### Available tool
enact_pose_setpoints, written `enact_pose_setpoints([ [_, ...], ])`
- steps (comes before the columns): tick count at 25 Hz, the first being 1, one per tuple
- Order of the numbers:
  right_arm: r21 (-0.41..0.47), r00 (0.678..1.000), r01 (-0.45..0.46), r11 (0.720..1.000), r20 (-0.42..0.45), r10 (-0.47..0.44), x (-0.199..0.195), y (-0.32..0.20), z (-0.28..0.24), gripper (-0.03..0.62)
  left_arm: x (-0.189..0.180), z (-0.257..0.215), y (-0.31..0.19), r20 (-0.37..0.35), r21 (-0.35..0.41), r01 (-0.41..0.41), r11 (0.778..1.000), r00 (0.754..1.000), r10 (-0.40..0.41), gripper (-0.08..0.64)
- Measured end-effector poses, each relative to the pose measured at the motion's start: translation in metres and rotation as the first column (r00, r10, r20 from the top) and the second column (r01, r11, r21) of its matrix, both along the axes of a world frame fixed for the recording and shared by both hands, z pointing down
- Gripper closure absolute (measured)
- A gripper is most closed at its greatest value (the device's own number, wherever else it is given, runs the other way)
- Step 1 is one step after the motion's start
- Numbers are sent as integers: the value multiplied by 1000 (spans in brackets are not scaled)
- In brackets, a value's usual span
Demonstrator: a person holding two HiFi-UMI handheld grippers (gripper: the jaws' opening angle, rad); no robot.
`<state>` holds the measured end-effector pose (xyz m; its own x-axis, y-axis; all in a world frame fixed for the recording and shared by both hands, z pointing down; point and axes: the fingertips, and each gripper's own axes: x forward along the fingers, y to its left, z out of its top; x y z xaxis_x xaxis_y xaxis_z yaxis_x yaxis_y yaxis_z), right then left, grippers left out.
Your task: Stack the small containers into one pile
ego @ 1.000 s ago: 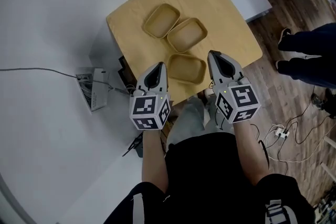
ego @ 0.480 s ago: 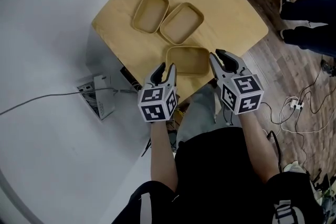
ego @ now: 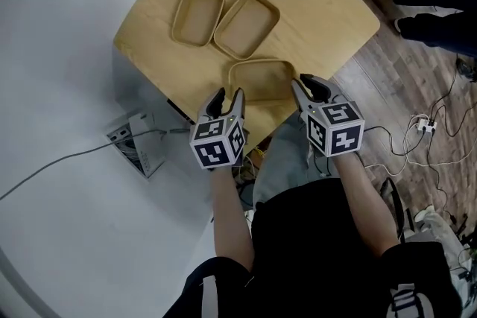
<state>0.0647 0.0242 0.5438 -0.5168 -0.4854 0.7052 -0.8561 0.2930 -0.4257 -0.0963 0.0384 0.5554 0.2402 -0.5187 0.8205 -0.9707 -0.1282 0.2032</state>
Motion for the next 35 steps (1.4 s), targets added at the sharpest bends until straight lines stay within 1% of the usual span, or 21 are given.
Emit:
enact_pose_setpoints([
  [2, -19, 1000, -17, 1000, -9, 17, 1, 3, 9, 503, 1, 7, 0, -2, -16, -7, 1000, 1000, 6, 371],
  [5, -41, 998, -48, 998, -30, 46, 3, 6, 22, 502, -2, 17, 1, -9, -34, 17, 999, 1000, -17, 407],
  [7, -60, 997, -70, 996, -43, 67, 5, 8, 31, 486, -3, 23, 2, -12, -46, 19, 999, 1000, -19, 410],
  [11, -105, 996, -81, 991, -34, 78, 3, 12, 43, 486, -1, 31, 3, -7, -70, 2, 998, 1000, -2, 411],
  [13, -108, 996, -84, 991, -36, 81, 2, 13, 45, 494, -1, 34, 3, -10, -77, 15, 997, 1000, -15, 455],
  [14, -106, 996, -86, 991, -40, 82, 1, 12, 45, 509, -2, 34, 2, -15, -80, 23, 997, 1000, -24, 510],
  [15, -105, 996, -85, 991, -44, 81, 1, 11, 45, 520, -2, 35, 1, -22, -82, 28, 996, 999, -30, 526],
  [16, -106, 996, -83, 991, -50, 78, 0, 11, 45, 537, -1, 35, 1, -26, -83, 30, 996, 999, -33, 528],
  [19, -106, 995, -78, 991, -64, 71, 1, 10, 44, 540, 1, 35, 1, -28, -81, 30, 996, 999, -32, 528],
  [27, -35, 995, -65, 997, -78, 62, 5, -3, 17, 543, 6, 11, -5, -33, -8, 34, 999, 999, -34, 525],
  [35, 74, 993, -27, 997, -111, 36, 11, -24, -25, 546, 13, -28, -18, -71, 113, 80, 990, 995, -73, 525],
])
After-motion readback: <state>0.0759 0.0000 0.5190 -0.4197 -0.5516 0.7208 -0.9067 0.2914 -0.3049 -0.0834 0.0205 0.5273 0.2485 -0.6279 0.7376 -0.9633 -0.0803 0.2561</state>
